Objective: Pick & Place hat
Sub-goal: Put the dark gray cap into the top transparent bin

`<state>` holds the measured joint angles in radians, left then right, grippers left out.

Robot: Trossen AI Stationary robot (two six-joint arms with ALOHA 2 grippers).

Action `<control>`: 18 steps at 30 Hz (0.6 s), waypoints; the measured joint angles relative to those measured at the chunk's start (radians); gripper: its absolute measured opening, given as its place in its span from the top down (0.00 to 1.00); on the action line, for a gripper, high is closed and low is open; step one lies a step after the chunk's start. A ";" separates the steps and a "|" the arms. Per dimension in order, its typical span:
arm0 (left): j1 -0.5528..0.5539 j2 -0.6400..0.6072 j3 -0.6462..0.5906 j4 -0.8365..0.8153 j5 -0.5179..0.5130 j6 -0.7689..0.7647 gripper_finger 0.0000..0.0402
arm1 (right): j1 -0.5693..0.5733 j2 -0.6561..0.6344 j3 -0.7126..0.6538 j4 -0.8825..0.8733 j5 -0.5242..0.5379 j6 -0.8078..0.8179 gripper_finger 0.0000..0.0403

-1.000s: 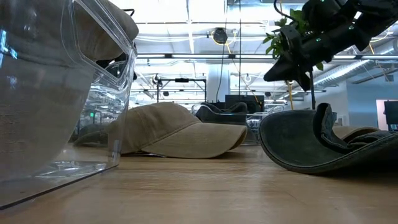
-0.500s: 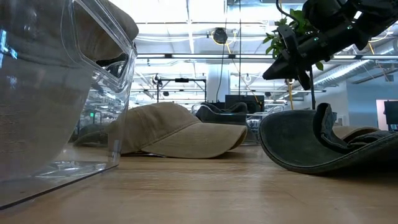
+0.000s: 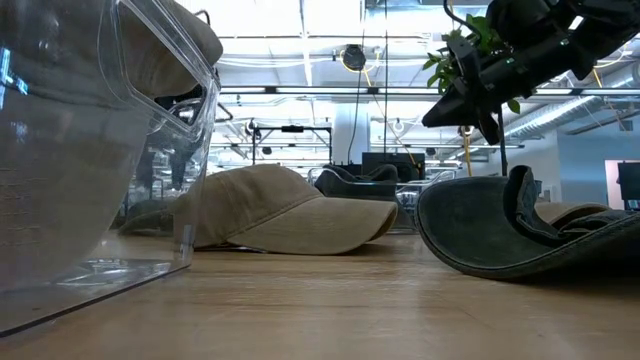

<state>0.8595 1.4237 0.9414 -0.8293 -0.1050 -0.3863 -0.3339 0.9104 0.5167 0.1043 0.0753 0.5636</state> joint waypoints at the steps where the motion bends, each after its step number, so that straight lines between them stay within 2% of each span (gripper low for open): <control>1: 0.004 0.012 0.000 -0.010 0.000 -0.015 0.14 | 0.005 0.000 0.000 -0.001 0.000 0.000 1.00; 6: 0.036 0.074 -0.001 -0.068 0.004 -0.042 0.16 | 0.034 0.000 0.000 -0.004 -0.001 0.000 1.00; 11: 0.065 0.141 -0.001 -0.031 0.042 -0.024 0.20 | 0.048 0.000 0.000 -0.005 -0.002 -0.009 1.00; 18: 0.069 0.240 -0.001 0.001 0.043 -0.036 0.27 | 0.048 0.000 0.000 -0.006 -0.004 -0.016 1.00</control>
<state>0.9289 1.6638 0.9405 -0.8284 -0.0624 -0.4225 -0.2855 0.9104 0.5167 0.0988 0.0716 0.5480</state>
